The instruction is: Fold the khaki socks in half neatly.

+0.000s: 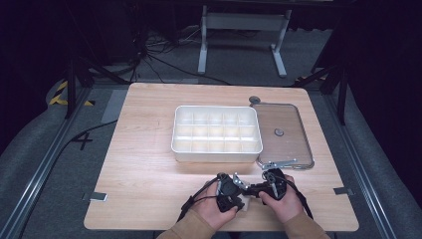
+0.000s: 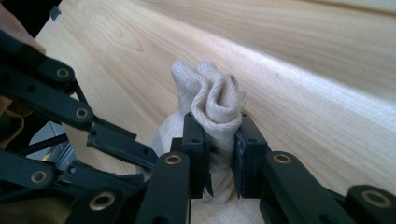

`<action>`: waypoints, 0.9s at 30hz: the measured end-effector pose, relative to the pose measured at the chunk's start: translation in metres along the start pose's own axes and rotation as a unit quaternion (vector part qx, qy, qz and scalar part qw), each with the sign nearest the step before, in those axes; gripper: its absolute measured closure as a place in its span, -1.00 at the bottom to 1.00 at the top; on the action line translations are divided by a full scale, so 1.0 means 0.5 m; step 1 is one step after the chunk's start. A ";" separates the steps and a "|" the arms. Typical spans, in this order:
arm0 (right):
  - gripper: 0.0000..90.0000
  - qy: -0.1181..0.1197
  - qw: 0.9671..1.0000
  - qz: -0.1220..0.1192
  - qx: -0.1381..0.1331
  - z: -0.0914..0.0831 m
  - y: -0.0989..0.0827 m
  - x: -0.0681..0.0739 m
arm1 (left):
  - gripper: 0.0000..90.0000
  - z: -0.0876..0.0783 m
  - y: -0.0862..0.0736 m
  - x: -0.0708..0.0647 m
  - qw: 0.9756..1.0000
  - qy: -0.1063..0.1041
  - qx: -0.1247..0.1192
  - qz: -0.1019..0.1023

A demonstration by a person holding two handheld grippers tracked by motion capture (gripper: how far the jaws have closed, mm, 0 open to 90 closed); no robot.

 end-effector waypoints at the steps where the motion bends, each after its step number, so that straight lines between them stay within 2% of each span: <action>1: 0.73 -0.003 1.000 -0.004 -0.002 -0.004 0.002 0.001 | 0.67 -0.004 0.001 0.002 1.000 -0.002 -0.001 0.004; 3: 0.73 -0.012 1.000 -0.011 -0.006 -0.012 0.005 0.000 | 0.62 -0.015 0.002 0.002 1.000 -0.007 -0.001 0.006; 8: 0.73 -0.012 1.000 -0.013 -0.020 -0.030 0.014 0.001 | 0.59 -0.037 0.006 0.006 1.000 -0.007 -0.012 -0.002; 9: 0.73 -0.014 0.999 -0.016 -0.027 -0.038 0.020 0.001 | 0.59 -0.046 0.006 0.017 1.000 -0.002 -0.016 -0.004; 16: 0.73 -0.023 0.998 -0.030 -0.047 -0.064 0.033 -0.002 | 0.57 -0.076 0.005 0.043 0.999 0.012 -0.030 -0.018; 27: 0.73 -0.036 0.997 -0.035 -0.065 -0.089 0.042 -0.011 | 0.55 -0.094 0.002 0.061 0.999 0.016 -0.037 -0.028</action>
Point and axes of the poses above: each handheld gripper's, and its own axes: z roughly forward along the jaws, y roughly out of its top, x roughly to its left, the point moved 7 cm from there along z, roughly forward along the jaws, and after that the axes turned 5 degrees about -z, right-handed, at the moved point
